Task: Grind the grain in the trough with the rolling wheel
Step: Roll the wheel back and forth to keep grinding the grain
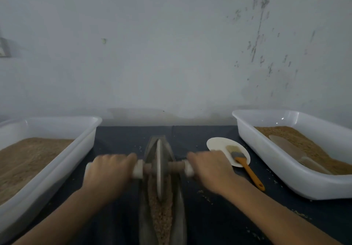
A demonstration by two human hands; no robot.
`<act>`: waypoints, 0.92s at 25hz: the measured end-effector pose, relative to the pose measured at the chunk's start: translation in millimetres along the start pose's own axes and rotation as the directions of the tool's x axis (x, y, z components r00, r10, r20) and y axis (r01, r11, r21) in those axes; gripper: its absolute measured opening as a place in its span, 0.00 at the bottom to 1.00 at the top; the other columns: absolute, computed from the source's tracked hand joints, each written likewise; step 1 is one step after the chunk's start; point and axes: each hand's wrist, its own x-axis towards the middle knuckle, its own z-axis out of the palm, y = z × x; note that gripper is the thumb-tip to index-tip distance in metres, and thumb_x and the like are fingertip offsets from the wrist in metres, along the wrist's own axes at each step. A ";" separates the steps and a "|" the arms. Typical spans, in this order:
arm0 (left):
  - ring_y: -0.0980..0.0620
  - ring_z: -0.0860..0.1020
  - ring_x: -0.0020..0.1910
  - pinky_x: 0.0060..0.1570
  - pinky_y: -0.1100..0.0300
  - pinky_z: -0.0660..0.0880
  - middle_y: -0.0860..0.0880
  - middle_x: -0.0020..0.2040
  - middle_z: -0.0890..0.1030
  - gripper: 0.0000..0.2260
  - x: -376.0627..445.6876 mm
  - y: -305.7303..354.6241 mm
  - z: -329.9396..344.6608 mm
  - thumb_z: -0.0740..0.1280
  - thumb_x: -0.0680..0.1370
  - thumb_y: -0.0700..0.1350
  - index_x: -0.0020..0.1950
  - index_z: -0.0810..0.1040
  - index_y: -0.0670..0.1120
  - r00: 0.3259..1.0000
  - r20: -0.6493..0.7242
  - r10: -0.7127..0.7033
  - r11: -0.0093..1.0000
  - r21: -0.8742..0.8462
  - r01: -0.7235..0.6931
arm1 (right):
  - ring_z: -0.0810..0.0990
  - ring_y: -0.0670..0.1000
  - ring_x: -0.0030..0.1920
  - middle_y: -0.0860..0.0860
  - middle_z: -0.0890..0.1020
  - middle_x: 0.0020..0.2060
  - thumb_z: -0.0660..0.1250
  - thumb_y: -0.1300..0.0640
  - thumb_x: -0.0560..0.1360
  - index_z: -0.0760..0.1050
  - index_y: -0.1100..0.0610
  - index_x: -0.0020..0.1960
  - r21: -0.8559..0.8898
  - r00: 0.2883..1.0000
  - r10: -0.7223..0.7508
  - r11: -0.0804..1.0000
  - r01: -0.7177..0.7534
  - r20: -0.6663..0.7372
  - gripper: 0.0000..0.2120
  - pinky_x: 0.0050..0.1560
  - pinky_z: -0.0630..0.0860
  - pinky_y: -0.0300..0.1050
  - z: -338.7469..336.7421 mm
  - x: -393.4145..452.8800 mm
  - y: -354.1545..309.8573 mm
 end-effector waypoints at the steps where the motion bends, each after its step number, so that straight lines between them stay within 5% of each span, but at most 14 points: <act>1: 0.58 0.72 0.37 0.36 0.60 0.66 0.58 0.40 0.73 0.12 16.8 -0.4 6.1 0.65 0.74 0.57 0.45 0.61 0.58 0.999 -0.041 -0.028 0.999 0.017 0.029 | 0.80 0.56 0.44 0.51 0.81 0.44 0.69 0.51 0.71 0.68 0.50 0.51 -0.020 0.999 0.031 0.999 -0.031 -0.017 0.13 0.39 0.69 0.48 4.4 20.0 2.7; 4: 0.51 0.79 0.42 0.36 0.57 0.69 0.54 0.43 0.79 0.08 46.4 -0.6 6.5 0.64 0.75 0.54 0.46 0.67 0.55 0.994 -0.059 -0.091 0.994 0.049 0.094 | 0.79 0.57 0.45 0.52 0.81 0.46 0.70 0.51 0.71 0.70 0.51 0.53 -0.042 0.994 0.098 0.994 -0.100 -0.052 0.13 0.39 0.66 0.48 8.0 55.9 7.8; 8: 0.58 0.72 0.36 0.35 0.61 0.63 0.58 0.38 0.73 0.15 4.1 -4.0 5.8 0.68 0.71 0.58 0.43 0.61 0.58 0.996 -0.089 0.018 1.000 -0.021 -0.020 | 0.78 0.56 0.41 0.51 0.80 0.43 0.68 0.48 0.71 0.68 0.50 0.50 0.039 0.999 -0.035 0.999 0.035 0.009 0.12 0.41 0.74 0.52 6.8 4.6 6.3; 12: 0.59 0.66 0.22 0.27 0.68 0.49 0.59 0.27 0.61 0.28 -51.5 -1.5 -20.9 0.78 0.49 0.56 0.36 0.61 0.60 0.955 -0.187 0.231 0.961 -0.109 -0.254 | 0.74 0.49 0.33 0.45 0.72 0.33 0.66 0.44 0.68 0.57 0.43 0.42 0.111 0.987 -0.123 0.987 0.112 0.099 0.16 0.32 0.69 0.47 -13.1 -59.1 5.2; 17: 0.60 0.69 0.33 0.33 0.63 0.60 0.59 0.34 0.70 0.11 -9.4 -6.6 -8.3 0.63 0.71 0.61 0.42 0.61 0.62 0.996 0.022 0.083 0.996 0.011 -0.083 | 0.79 0.55 0.41 0.49 0.79 0.42 0.67 0.47 0.71 0.67 0.48 0.50 0.050 0.999 -0.004 0.999 0.002 0.039 0.12 0.42 0.75 0.53 5.3 -18.6 2.9; 23: 0.52 0.78 0.42 0.36 0.57 0.65 0.55 0.42 0.79 0.07 57.9 -11.1 5.8 0.62 0.74 0.57 0.44 0.66 0.57 0.996 -0.082 -0.042 0.998 0.039 0.045 | 0.79 0.58 0.44 0.53 0.82 0.45 0.68 0.50 0.72 0.70 0.51 0.51 -0.034 0.991 0.128 0.991 -0.130 -0.050 0.12 0.40 0.71 0.50 14.5 55.0 14.2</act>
